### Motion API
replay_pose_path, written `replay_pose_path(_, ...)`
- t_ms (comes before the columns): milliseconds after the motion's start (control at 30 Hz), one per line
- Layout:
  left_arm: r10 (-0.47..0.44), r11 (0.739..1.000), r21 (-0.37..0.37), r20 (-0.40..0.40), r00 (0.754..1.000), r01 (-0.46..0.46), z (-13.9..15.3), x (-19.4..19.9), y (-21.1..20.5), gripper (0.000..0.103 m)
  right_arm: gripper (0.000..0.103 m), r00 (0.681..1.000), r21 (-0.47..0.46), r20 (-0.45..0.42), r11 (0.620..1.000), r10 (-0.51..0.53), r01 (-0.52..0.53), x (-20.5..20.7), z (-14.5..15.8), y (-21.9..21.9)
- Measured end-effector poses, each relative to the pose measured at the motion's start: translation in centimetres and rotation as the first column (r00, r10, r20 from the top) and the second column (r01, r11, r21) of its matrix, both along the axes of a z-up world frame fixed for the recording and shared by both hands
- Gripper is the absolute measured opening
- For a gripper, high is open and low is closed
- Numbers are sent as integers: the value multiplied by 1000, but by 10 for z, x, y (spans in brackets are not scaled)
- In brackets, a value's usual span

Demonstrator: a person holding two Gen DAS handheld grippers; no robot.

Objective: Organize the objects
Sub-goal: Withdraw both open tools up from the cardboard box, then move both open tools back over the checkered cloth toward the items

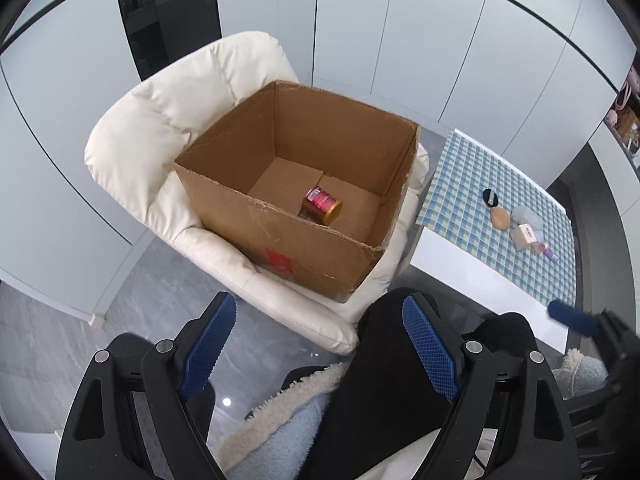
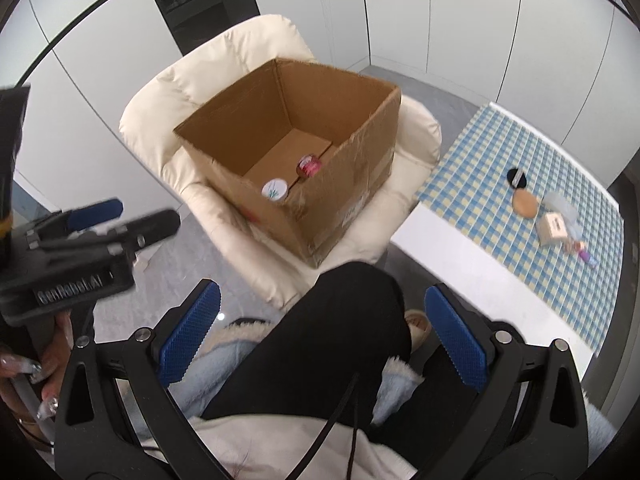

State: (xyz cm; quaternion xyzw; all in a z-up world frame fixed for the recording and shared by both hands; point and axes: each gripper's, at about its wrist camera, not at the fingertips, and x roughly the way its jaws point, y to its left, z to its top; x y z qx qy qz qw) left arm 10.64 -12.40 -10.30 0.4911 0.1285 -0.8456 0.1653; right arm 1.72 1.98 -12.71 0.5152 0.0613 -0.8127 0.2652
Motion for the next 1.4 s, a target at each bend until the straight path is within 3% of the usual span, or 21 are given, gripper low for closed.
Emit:
replay_pose_path(233, 7, 999, 50, 0, 1000, -7, -7, 21, 11, 86, 103, 999, -11, 46, 1000, -3, 4, 23, -11, 9)
replay_pose_path(400, 34, 997, 67, 31, 999, -36, -21, 33, 14, 86, 103, 999, 9, 31, 1000, -15, 15, 32, -10, 13)
replay_pose_path(633, 65, 993, 97, 12, 998, -66, -21, 42, 11, 86, 103, 999, 2, 42, 1000, -20, 20, 35, -10, 16)
replay_pose_path(1167, -14, 993, 115, 1, 1000, 14, -18, 25, 40, 86, 103, 999, -5, 26, 999, -41, 41, 34, -4, 27)
replay_pose_path(1400, -73, 996, 53, -8, 997, 73, -10, 12, 59, 86, 103, 996, -2, 24, 996, -91, 91, 29, -5, 44)
